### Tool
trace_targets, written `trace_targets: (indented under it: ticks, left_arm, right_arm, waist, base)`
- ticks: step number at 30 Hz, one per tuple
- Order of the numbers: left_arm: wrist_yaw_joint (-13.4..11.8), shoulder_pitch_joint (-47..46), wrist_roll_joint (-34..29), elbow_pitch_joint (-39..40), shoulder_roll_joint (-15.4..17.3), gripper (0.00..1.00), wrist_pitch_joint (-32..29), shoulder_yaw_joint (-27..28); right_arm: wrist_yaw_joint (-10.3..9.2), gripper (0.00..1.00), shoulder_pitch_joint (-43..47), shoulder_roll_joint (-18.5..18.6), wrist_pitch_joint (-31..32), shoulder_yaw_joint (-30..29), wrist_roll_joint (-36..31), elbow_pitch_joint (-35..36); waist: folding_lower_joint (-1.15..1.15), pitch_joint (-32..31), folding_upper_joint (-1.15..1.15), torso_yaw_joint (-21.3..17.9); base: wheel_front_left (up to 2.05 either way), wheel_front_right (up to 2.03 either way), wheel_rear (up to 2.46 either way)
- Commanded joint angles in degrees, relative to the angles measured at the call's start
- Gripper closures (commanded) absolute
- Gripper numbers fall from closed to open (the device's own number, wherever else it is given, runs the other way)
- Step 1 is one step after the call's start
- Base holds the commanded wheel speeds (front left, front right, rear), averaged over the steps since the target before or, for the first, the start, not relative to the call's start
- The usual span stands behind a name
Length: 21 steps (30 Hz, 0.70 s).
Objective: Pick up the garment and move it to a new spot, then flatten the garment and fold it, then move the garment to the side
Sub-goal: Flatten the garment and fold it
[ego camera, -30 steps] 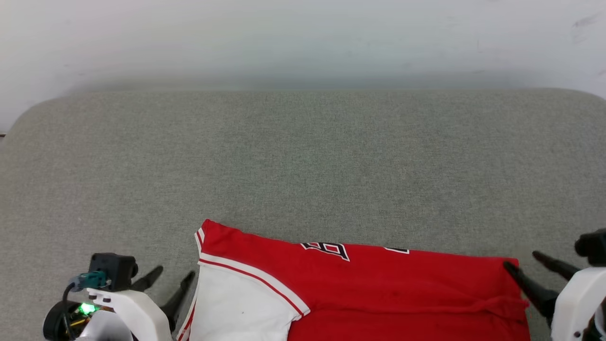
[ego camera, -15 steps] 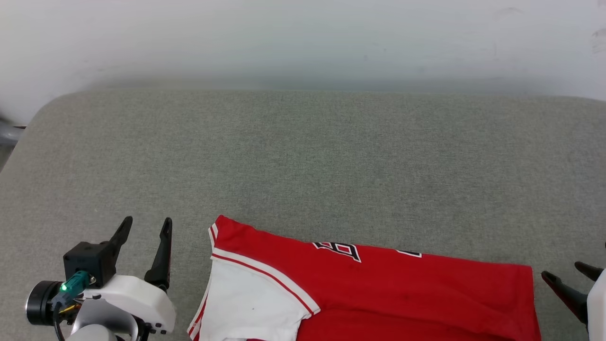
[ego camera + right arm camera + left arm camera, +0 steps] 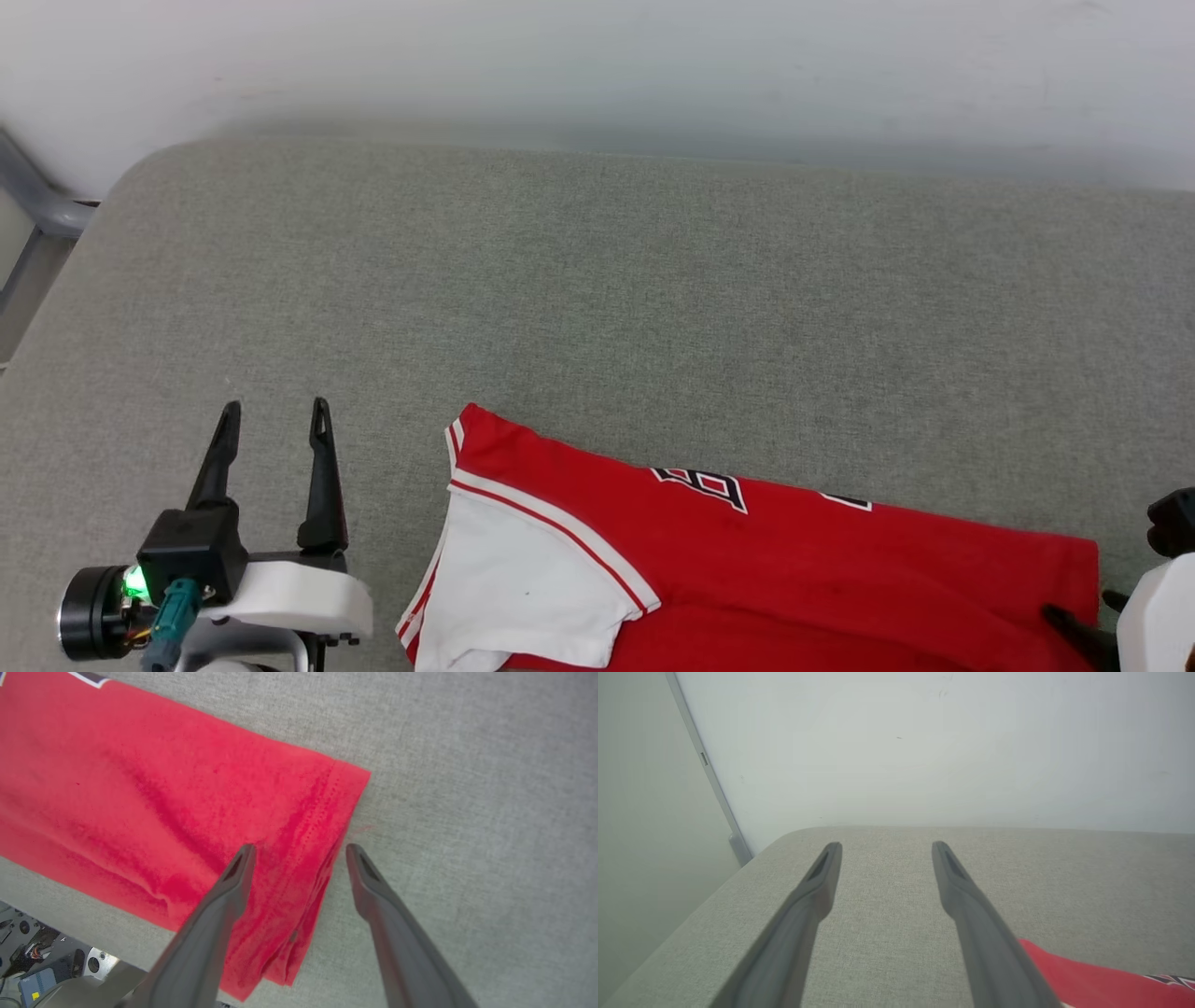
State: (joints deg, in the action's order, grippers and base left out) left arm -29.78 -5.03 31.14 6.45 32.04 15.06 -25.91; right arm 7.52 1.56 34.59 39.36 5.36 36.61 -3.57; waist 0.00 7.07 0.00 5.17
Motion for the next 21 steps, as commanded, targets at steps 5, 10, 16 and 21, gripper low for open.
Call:
trace_targets:
  ticks: [5, 10, 16, 21]
  left_arm:
    - [1.9, 3.9, -4.9, 0.9, -5.6, 0.00, 0.1, 5.5]
    - [4.5, 7.4, -9.4, 1.0, -11.6, 0.00, 0.1, 11.1]
    - [9.7, 10.7, -17.6, -1.4, -19.8, 0.00, 0.1, 17.0]
    - [12.1, 10.6, -20.6, -1.9, -21.8, 0.00, 0.1, 19.6]
  right_arm:
    - [-0.07, 0.00, -1.7, -1.4, -0.9, 1.6, 1.1, -4.2]
    - [-0.06, 0.00, -2.3, -2.3, -1.7, 4.6, 1.4, -8.6]
    - [-0.04, 1.00, -2.4, -2.8, -4.5, 10.0, 3.0, -14.6]
    - [-0.11, 1.00, -3.8, -0.9, -7.2, 8.6, 3.8, -16.3]
  waist:
    - [0.00, 0.7, 0.00, 0.7]
    - [0.00, 1.1, 0.00, 1.0]
    - [0.00, 0.9, 0.00, 1.2]
    - [0.00, 0.7, 0.00, 0.7]
  base:
    - [0.00, 0.00, 0.00]
    - [0.00, 0.00, 0.00]
    - [0.00, 0.00, 0.00]
    - [0.00, 0.00, 0.00]
